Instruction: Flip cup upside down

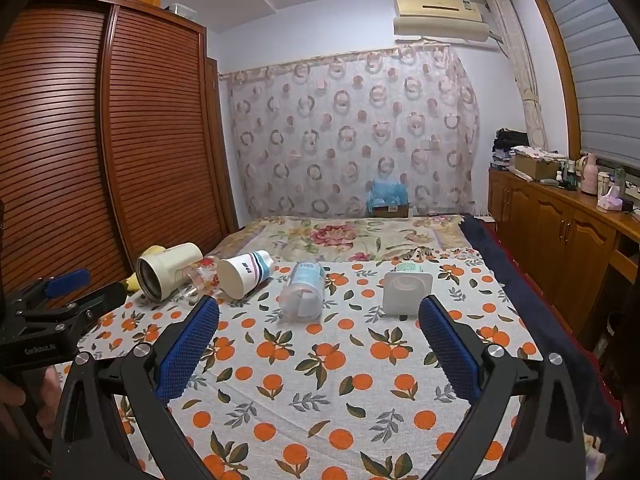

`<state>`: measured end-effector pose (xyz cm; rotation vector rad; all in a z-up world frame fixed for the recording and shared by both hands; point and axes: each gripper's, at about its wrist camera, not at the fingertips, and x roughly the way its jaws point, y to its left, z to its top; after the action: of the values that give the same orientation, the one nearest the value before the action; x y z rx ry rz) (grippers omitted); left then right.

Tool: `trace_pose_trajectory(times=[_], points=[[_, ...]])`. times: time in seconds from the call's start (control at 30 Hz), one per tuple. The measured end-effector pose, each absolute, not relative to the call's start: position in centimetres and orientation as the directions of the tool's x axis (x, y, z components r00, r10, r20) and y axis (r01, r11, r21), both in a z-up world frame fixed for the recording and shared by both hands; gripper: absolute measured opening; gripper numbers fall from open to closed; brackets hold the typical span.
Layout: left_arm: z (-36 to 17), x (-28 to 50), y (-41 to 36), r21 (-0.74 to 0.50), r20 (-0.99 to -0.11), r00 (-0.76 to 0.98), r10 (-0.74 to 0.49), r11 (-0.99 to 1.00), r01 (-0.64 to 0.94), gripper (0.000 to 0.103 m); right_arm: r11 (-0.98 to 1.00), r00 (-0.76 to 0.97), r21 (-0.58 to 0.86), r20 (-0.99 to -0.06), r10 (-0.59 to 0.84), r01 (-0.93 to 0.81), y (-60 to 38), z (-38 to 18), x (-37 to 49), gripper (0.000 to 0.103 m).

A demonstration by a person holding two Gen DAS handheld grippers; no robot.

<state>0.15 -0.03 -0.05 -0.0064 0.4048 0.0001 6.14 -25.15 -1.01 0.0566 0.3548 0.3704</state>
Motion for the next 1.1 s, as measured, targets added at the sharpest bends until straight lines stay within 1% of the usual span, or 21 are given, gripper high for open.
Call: trace_pose_trajectory(times=[1.1], points=[[0.01, -0.01, 0.01, -0.008, -0.387, 0.922, -0.002, 1.000, -0.001, 0.095, 0.931, 0.872, 0.118, -0.325, 0.365, -0.345, -25.18, -0.74, 5.94, 0.101]])
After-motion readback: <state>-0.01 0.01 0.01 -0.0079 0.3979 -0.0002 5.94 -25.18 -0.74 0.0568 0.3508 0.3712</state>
